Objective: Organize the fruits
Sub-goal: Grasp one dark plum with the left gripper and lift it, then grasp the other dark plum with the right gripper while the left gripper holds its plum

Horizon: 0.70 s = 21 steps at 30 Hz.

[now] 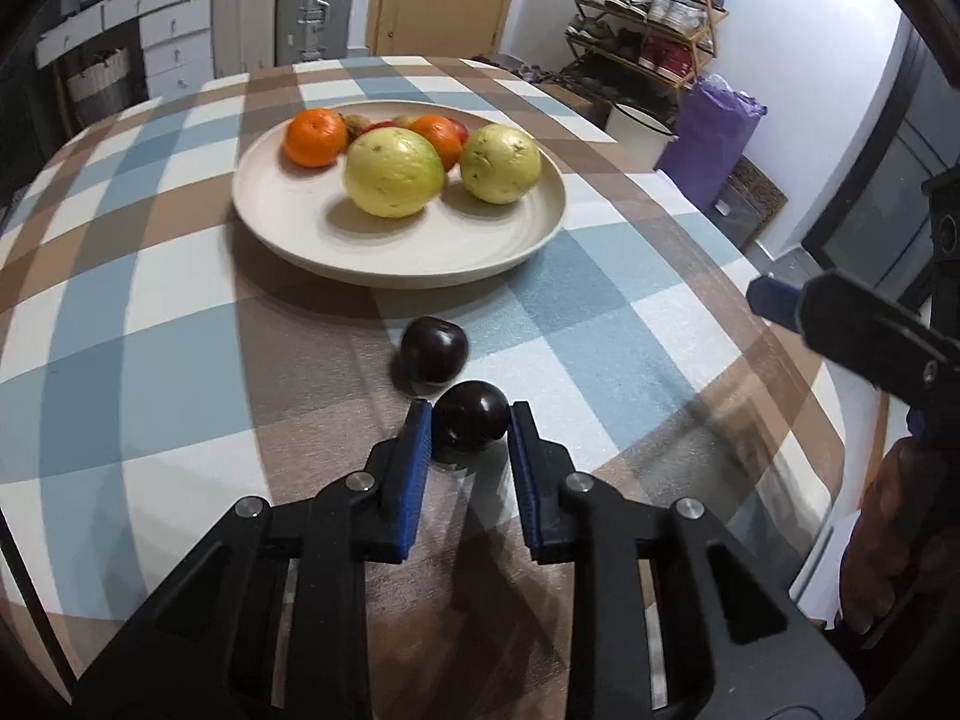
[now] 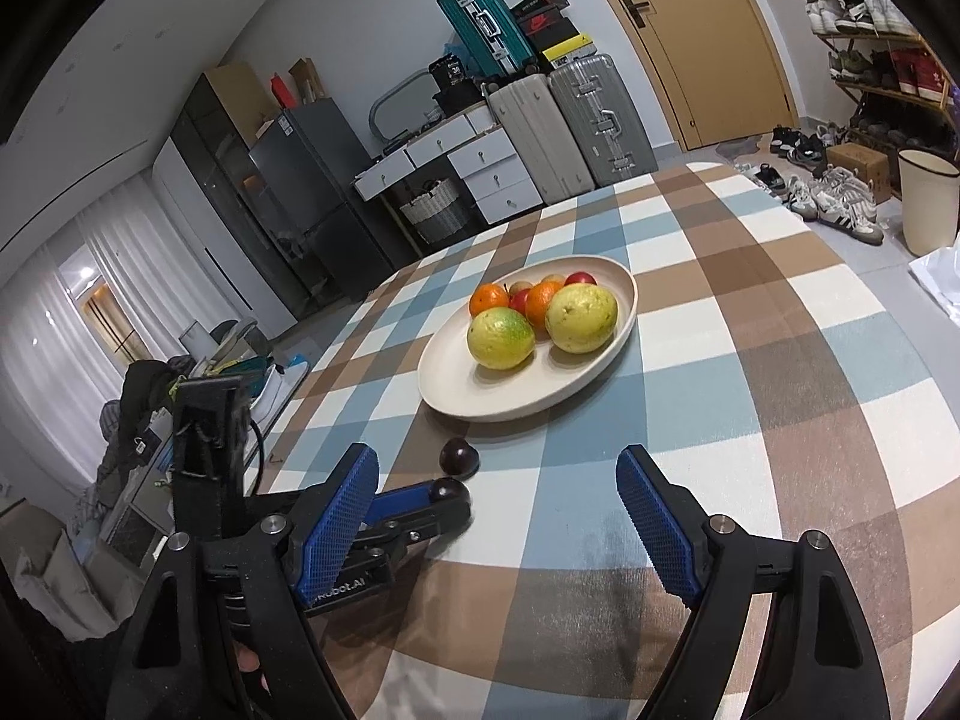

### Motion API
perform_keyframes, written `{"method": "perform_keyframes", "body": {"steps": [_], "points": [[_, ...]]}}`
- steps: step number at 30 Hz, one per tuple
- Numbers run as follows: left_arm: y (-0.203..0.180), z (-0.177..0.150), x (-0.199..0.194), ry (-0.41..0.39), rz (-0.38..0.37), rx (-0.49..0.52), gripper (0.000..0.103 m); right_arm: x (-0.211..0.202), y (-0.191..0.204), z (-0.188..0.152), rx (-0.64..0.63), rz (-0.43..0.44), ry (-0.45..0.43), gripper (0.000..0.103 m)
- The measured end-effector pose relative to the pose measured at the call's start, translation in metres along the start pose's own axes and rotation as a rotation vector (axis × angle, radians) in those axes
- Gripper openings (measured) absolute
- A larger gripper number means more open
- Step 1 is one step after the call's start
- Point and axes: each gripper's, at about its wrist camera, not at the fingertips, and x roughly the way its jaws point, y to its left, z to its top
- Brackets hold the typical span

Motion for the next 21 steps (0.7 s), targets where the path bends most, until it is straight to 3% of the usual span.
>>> {"method": "perform_keyframes", "body": {"steps": [11, 21], "points": [[0.000, -0.006, -0.032, -0.070, 0.050, 0.026, 0.023, 0.007, 0.000, -0.003, 0.006, -0.011, 0.035, 0.084], [0.031, -0.017, -0.058, -0.115, 0.085, -0.039, 0.023, 0.027, 0.006, -0.007, -0.008, -0.029, 0.104, 0.083]]}}
